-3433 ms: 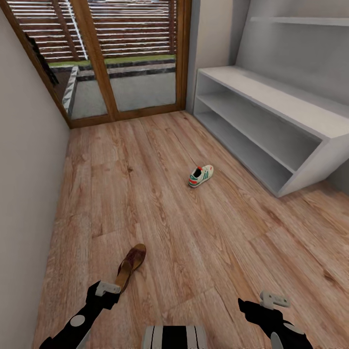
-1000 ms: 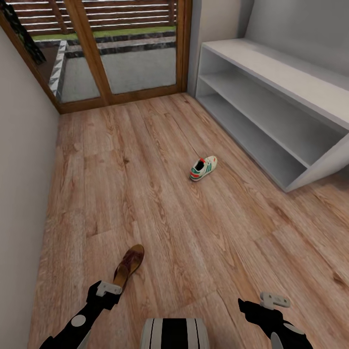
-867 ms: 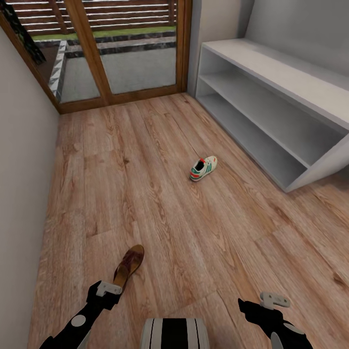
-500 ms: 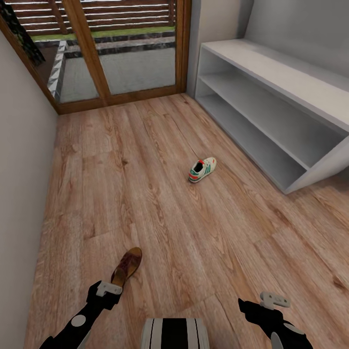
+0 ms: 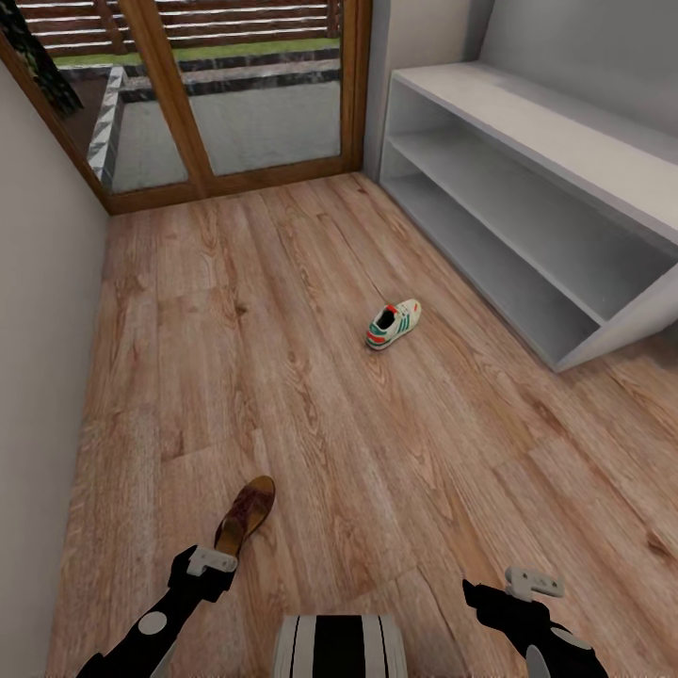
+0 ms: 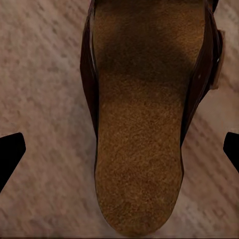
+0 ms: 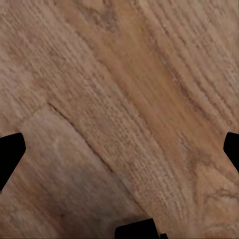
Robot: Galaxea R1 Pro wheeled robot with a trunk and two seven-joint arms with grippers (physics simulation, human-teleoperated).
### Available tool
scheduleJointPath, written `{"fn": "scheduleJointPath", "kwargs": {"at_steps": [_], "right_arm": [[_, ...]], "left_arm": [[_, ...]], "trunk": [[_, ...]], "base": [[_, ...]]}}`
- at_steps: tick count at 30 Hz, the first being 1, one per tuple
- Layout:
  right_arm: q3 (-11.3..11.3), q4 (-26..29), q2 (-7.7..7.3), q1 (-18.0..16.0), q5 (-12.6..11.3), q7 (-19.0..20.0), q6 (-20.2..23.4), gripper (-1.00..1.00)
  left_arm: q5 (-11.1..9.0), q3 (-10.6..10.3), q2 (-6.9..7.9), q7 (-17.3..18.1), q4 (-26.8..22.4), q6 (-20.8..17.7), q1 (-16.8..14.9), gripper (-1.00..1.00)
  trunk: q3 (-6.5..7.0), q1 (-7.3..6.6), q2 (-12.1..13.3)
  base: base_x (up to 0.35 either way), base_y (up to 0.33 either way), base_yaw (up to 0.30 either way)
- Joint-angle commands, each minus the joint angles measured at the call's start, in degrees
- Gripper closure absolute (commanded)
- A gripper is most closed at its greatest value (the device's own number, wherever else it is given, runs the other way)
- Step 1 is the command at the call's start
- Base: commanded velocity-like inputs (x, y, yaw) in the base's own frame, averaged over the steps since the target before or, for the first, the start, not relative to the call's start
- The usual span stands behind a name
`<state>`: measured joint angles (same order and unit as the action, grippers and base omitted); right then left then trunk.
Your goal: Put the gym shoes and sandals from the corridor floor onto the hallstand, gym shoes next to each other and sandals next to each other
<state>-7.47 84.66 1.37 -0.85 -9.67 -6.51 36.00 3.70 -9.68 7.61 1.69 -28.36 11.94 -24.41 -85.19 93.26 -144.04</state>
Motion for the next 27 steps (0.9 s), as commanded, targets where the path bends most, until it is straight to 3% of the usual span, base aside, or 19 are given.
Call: {"fn": "scheduleJointPath", "kwargs": {"at_steps": [1,18,27], "right_arm": [[-0.03,0.07,0.03,-0.02,-0.61,-0.43,0.21,-1.00],[-0.03,0.07,0.03,-0.01,-0.62,-0.43,0.21,-1.00],[-0.02,0.07,0.03,-0.02,-0.61,-0.43,0.21,-1.00]], "left_arm": [[0.38,-0.08,0.03,-0.03,0.01,0.19,-0.02,-1.00],[0.40,-0.08,0.09,-0.03,0.01,0.19,-0.02,-1.00],[0.38,-0.08,0.12,-0.03,0.00,0.19,-0.02,-1.00]], "trunk": [[-0.32,0.01,-0.03],[-5.58,0.45,-0.26],[-5.93,0.45,-0.26]], "base": [[0.000,0.000,0.000],[0.000,0.000,0.000],[0.000,0.000,0.000]]}}
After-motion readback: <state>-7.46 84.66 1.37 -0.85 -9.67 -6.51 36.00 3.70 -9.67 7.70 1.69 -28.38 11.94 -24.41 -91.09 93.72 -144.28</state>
